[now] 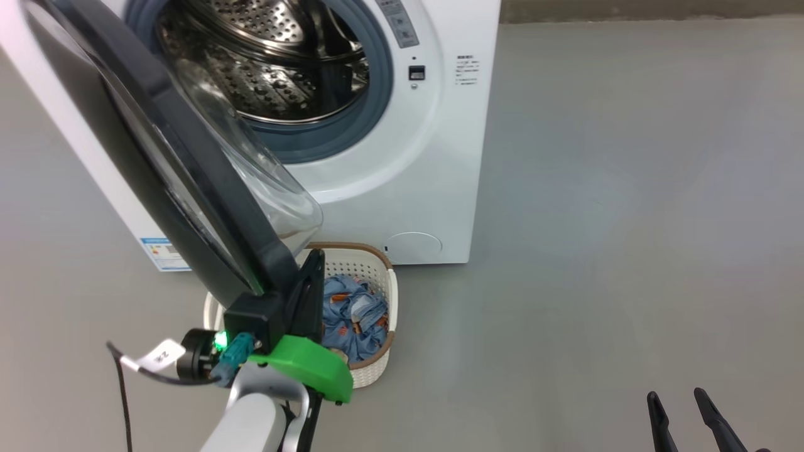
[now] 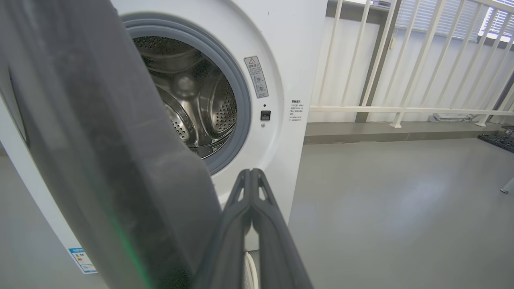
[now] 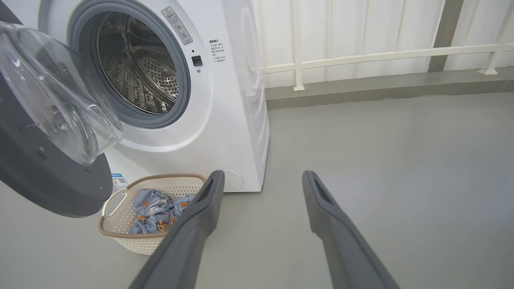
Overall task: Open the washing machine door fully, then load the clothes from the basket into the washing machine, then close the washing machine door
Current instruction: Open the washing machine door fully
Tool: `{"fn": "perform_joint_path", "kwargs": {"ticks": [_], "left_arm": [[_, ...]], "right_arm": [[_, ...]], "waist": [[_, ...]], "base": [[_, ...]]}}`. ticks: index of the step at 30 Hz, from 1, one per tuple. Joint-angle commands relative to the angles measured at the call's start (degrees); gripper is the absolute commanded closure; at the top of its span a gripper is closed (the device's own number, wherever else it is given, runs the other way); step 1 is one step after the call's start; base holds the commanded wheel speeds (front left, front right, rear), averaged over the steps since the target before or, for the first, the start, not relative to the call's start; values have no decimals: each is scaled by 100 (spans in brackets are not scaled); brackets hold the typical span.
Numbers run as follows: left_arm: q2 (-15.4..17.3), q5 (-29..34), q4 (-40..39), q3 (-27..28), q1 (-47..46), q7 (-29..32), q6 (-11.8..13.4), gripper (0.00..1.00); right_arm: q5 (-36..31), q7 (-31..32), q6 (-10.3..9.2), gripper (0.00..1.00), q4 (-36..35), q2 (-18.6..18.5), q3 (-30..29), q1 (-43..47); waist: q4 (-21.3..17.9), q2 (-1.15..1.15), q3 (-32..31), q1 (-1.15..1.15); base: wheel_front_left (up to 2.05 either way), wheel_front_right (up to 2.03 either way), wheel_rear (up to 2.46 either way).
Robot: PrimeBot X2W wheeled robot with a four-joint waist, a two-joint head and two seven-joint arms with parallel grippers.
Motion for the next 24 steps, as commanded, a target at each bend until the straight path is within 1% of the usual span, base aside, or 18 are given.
{"fn": "perform_joint_path", "kwargs": {"ticks": [1, 7, 13, 17, 24], "left_arm": [[270, 17, -235, 293, -45, -50, 197, 100], [292, 33, -651, 279, 145, -102, 321, 100], [329, 38, -832, 251, 255, -25, 397, 100], [384, -26, -838, 300, 329, 55, 439, 100], [481, -209, -646, 373, 365, 340, 423, 100]], "right_arm": [[61, -27, 52, 0, -99, -81, 123, -150], [73, -27, 52, 0, -90, -98, 151, -125], [87, -27, 52, 0, -80, -89, 122, -87], [100, -27, 52, 0, -77, -75, 144, -110], [119, -27, 52, 0, -62, -54, 144, -140]], "waist": [[98, 0, -31, 0], [277, 0, -72, 0], [443, 0, -93, 0], [519, 0, -94, 0], [564, 0, -84, 0]], "base": [[0, 0, 0], [0, 0, 0], [0, 0, 0], [0, 0, 0], [0, 0, 0]]}}
